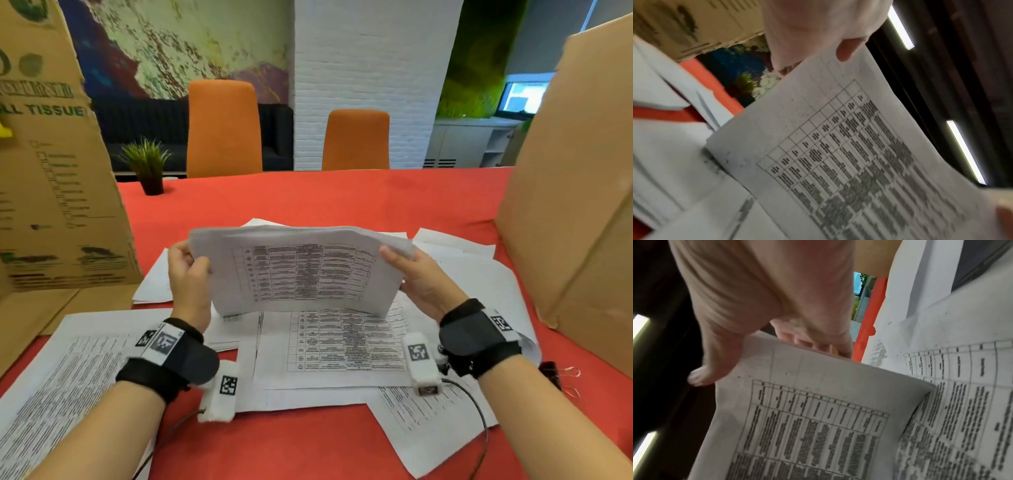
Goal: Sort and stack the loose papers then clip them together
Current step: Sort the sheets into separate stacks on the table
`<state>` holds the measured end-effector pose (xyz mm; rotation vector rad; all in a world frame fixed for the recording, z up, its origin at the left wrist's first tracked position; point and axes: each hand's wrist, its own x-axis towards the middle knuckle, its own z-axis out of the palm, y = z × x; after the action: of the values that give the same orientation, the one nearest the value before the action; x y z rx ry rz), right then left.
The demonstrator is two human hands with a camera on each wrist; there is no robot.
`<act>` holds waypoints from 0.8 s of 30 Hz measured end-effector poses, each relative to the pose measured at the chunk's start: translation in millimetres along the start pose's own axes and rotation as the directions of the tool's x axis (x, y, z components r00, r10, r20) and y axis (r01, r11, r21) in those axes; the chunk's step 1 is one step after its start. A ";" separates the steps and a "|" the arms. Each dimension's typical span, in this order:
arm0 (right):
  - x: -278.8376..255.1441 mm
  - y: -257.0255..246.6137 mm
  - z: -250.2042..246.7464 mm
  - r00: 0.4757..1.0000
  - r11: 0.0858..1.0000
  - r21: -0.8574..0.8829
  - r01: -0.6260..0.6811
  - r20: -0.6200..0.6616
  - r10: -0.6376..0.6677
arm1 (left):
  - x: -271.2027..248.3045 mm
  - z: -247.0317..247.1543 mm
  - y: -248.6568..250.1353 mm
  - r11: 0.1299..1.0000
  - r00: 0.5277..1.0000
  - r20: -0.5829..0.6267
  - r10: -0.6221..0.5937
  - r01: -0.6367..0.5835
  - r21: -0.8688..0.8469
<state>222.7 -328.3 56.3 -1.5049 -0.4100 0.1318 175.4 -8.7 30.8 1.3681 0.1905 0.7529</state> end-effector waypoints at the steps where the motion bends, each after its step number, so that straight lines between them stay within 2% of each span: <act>1: 2.9 1.1 -0.7 0.998 1.000 0.009 0.005 -0.062 -0.004 | 0.7 2.4 0.6 1.000 1.000 0.008 -0.009 0.009 0.016; 3: 8.9 2.6 -3.9 0.994 1.000 -0.023 0.021 -0.103 -0.023 | 4.1 3.8 -2.0 0.995 0.999 0.037 -0.035 0.032 0.092; 5: 11.5 1.8 -5.3 0.991 0.994 -0.089 0.060 -0.113 -0.070 | 10.2 1.1 -4.9 0.991 0.999 -0.014 -0.040 0.042 0.125; 7: 12.1 -1.1 -8.8 0.970 0.983 -0.163 0.087 -0.210 -0.121 | 14.1 -0.5 -4.8 0.992 0.999 -0.005 -0.039 0.039 0.120; 9: 10.7 -2.9 -10.0 0.915 0.947 -0.287 0.140 -0.329 -0.235 | 15.2 1.2 -1.8 0.992 0.998 0.057 -0.039 0.032 0.120; 11: 5.9 -1.5 -6.6 0.852 0.898 -0.387 0.210 -0.378 -0.362 | 15.6 4.5 0.6 0.991 0.996 0.080 -0.032 0.021 0.133; 14: -1.1 3.2 -5.3 0.787 0.776 -0.568 0.273 -0.333 -0.520 | 19.2 6.8 1.7 0.988 0.998 0.063 -0.021 0.011 0.152; 16: -2.5 5.5 -7.7 0.790 0.695 -0.667 0.267 -0.262 -0.555 | 21.1 6.5 1.1 0.988 0.998 0.061 -0.018 0.008 0.154; 20: -1.6 4.1 -9.9 0.808 0.603 -0.748 0.275 -0.159 -0.567 | 21.3 6.0 1.7 0.986 0.997 0.070 -0.021 0.009 0.165; 24: -1.2 1.9 -11.1 0.780 0.554 -0.776 0.301 -0.133 -0.611 | 20.8 6.7 3.0 0.987 0.997 0.074 -0.026 0.014 0.163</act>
<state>225.7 -339.0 54.1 -2.0827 -0.5602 -0.8710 193.6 -2.0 41.2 1.5445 0.2086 0.6788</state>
